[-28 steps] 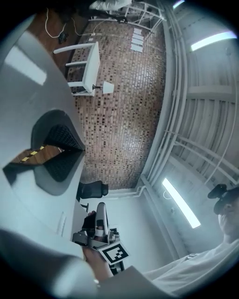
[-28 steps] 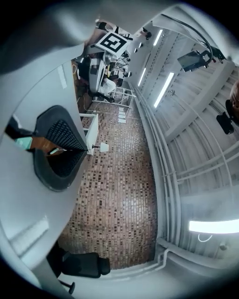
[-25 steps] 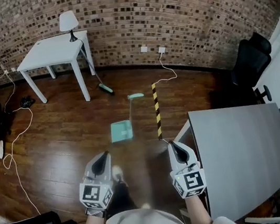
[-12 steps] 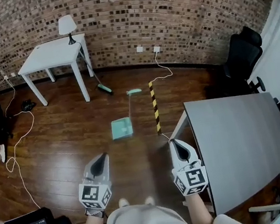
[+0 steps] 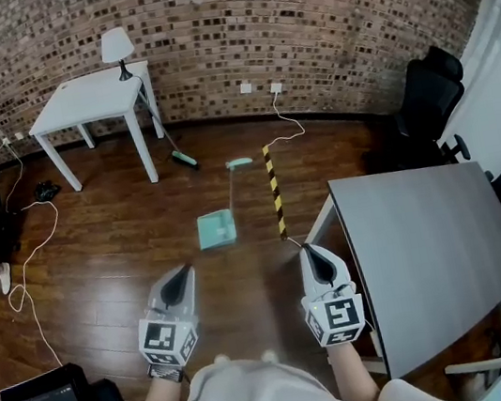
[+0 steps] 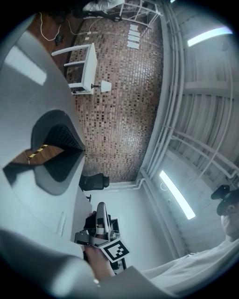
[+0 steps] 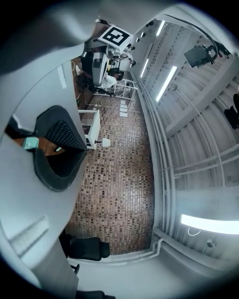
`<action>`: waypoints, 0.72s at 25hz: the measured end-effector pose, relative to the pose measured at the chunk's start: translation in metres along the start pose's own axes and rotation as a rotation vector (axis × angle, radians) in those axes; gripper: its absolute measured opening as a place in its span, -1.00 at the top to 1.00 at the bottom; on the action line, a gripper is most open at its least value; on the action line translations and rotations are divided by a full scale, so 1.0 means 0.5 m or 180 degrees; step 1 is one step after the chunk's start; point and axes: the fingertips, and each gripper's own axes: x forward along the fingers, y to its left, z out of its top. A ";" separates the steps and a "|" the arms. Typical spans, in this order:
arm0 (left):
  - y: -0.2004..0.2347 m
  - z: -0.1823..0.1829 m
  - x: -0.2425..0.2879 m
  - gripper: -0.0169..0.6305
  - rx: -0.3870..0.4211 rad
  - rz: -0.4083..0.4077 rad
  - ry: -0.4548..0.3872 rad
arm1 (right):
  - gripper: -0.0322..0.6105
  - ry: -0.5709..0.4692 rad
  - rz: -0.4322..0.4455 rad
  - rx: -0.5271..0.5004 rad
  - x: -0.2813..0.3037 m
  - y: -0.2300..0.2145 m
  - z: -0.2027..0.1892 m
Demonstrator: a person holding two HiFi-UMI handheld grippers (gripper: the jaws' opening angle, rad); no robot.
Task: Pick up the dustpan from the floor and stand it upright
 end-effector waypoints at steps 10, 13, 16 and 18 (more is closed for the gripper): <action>-0.017 -0.008 -0.008 0.94 -0.0023 -0.0032 0.0018 | 0.86 -0.0041 0.0073 0.0001 -0.010 0.008 0.012; -0.023 -0.005 -0.009 0.94 -0.0018 -0.0055 0.0024 | 0.86 -0.0029 0.0066 0.0019 -0.015 0.009 0.009; -0.029 -0.006 -0.012 0.94 -0.0022 -0.0054 0.0033 | 0.86 -0.0020 0.0080 0.0020 -0.021 0.008 0.005; -0.032 -0.008 -0.014 0.94 -0.0017 -0.0049 0.0044 | 0.86 -0.0008 0.0090 0.0007 -0.024 0.006 0.004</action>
